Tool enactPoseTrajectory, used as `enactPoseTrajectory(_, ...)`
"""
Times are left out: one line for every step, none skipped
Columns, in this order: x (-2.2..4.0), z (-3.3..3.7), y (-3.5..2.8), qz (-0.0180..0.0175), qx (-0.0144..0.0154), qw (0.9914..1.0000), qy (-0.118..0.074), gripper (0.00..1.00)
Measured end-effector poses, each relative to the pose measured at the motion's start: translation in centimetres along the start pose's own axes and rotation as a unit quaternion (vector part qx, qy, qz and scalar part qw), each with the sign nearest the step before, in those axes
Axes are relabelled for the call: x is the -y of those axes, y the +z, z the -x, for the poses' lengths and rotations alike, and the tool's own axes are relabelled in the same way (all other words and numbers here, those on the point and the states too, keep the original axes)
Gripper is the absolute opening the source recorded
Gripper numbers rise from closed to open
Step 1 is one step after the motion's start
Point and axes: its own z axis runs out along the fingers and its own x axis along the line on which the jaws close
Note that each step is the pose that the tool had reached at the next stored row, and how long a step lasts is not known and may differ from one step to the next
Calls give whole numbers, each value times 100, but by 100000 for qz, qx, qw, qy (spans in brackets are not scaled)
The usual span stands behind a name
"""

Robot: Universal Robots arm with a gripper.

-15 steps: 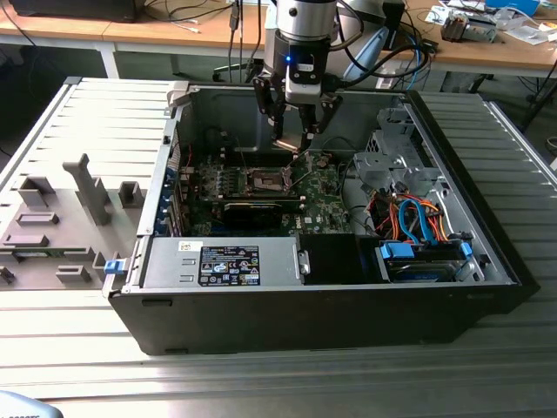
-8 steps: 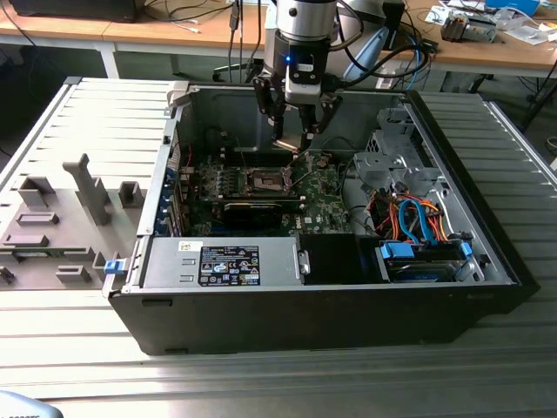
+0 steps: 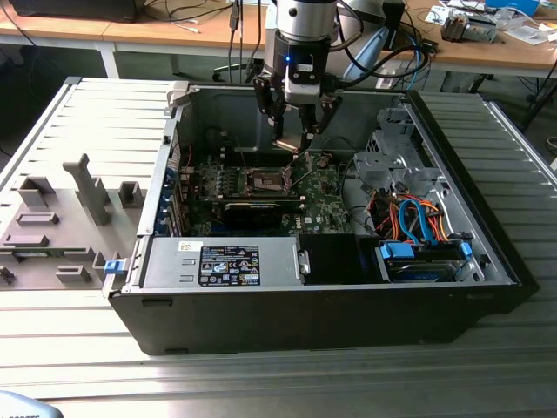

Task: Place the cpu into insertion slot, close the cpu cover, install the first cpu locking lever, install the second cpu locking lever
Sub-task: 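Place the cpu into insertion slot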

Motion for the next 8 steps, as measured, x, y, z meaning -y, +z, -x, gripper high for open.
enactPoseTrajectory(0, 0, 0, -1, 0, 100000, 31, 55)
enactPoseTrajectory(0, 0, 0, -1, -2, 100000, 61, 55)
enactPoseTrajectory(0, 0, 1, -4, -3, 100000, 114, 55)
enactPoseTrajectory(0, 0, 1, -9, -8, 100000, 207, 55)
enactPoseTrajectory(0, 0, 2, -7, -11, 100000, 262, 55)
enactPoseTrajectory(0, 0, 2, -10, -12, 100000, 313, 55)
enactPoseTrajectory(0, 0, 2, -12, -15, 99999, 358, 55)
enactPoseTrajectory(0, 0, 3, -14, -17, 99999, 401, 55)
